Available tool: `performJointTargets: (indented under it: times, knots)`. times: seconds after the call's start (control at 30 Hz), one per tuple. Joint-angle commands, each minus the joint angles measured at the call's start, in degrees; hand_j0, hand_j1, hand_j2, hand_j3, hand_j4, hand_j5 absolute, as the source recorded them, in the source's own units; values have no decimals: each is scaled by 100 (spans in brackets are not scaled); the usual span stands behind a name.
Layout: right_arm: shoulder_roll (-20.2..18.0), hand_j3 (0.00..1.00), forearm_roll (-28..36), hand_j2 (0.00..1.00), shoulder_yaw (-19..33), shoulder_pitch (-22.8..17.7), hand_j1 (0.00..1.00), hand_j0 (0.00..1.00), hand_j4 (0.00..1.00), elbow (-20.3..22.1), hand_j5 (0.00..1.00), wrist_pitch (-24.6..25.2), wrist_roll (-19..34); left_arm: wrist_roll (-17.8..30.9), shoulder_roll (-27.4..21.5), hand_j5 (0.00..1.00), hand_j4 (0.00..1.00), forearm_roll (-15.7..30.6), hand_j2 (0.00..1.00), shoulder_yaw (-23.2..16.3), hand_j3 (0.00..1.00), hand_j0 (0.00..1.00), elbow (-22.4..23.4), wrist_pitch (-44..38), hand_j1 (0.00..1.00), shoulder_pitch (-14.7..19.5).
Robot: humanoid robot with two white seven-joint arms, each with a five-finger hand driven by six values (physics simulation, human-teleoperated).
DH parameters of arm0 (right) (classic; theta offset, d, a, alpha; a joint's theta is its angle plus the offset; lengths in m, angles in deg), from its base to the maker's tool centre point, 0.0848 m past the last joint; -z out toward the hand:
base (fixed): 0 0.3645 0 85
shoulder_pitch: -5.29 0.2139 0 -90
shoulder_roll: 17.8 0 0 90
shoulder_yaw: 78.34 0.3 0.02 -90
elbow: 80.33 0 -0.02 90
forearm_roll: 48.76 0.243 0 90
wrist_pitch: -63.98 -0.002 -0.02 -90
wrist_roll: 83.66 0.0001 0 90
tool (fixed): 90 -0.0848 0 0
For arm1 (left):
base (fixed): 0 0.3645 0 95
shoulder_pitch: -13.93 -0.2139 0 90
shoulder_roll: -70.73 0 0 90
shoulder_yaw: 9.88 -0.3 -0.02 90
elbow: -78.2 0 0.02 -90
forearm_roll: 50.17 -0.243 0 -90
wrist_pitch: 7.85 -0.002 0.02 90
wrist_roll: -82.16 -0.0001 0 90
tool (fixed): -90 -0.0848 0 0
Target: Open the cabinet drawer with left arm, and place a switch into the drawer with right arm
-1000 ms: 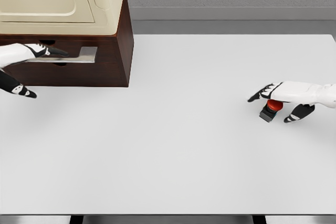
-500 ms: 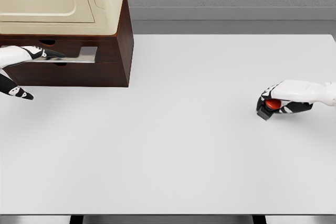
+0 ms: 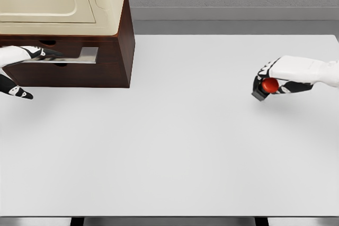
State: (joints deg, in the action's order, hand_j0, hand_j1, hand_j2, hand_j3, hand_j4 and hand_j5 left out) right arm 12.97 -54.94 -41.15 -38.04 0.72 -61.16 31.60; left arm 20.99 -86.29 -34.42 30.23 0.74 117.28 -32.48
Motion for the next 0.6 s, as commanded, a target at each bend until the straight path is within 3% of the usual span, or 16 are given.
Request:
performJointTargets:
  times: [0.0,0.23,0.57]
  knots:
    - [60,55,65,55,130,0,55,55,55,121,55,14,-30,-1,57,100,100,43,100,6,100,100,30,-14,100,0]
    - [324,55,162,55,253,0,55,55,55,297,55,14,-48,26,57,100,100,43,100,-11,100,100,30,-14,100,-18]
    - [499,53,461,53,236,9,53,53,53,534,53,14,-65,70,22,82,82,184,82,-117,82,82,-6,-14,82,-18]
